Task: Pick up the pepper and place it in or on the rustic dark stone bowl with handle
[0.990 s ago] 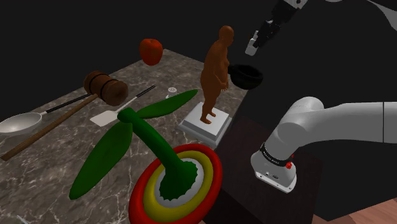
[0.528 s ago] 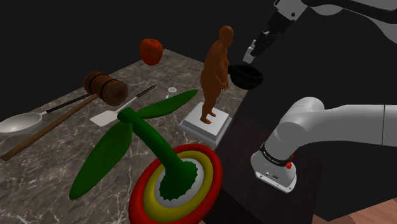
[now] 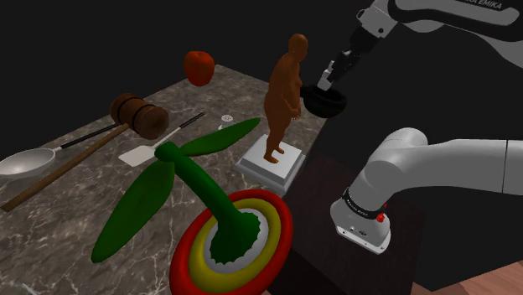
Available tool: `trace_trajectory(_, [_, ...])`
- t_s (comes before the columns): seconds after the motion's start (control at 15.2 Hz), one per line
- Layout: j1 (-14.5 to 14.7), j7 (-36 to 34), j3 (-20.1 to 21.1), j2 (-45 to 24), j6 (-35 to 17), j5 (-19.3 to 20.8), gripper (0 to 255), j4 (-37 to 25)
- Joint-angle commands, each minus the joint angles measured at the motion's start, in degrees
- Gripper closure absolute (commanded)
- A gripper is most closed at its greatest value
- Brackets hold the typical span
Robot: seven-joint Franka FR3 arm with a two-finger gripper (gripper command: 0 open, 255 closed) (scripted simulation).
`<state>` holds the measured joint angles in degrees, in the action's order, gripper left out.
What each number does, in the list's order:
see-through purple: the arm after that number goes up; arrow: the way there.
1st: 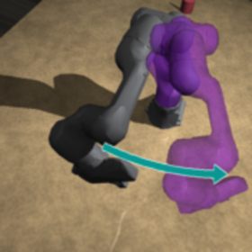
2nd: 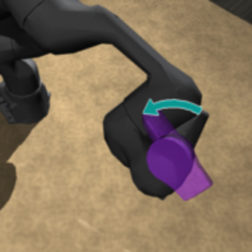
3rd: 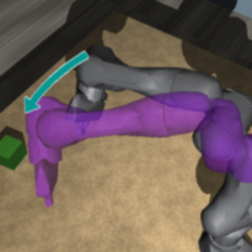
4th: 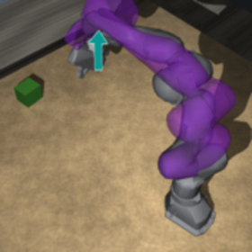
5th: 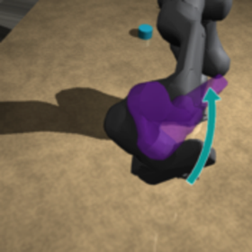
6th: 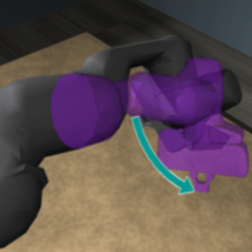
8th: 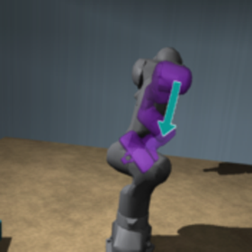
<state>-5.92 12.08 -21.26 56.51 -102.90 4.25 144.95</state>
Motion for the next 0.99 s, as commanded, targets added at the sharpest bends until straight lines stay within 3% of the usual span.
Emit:
trace_trajectory(0.0, [0.0, 0.0, -0.01, -0.01, -0.09, 0.0, 255, 0.07])
trace_trajectory(0.2, [0.0, 0.0, -0.01, -0.01, -0.09, 0.0, 255, 0.07])
trace_trajectory(0.26, [0.0, 0.0, -0.01, -0.01, -0.09, 0.0, 0, 0.07])
trace_trajectory(0.59, [0.0, 0.0, -0.01, -0.01, -0.09, 0.0, 0, 0.07])
trace_trajectory(0.92, [0.23, 0.13, 0.42, -0.41, 7.04, -0.43, 0, -7.5])
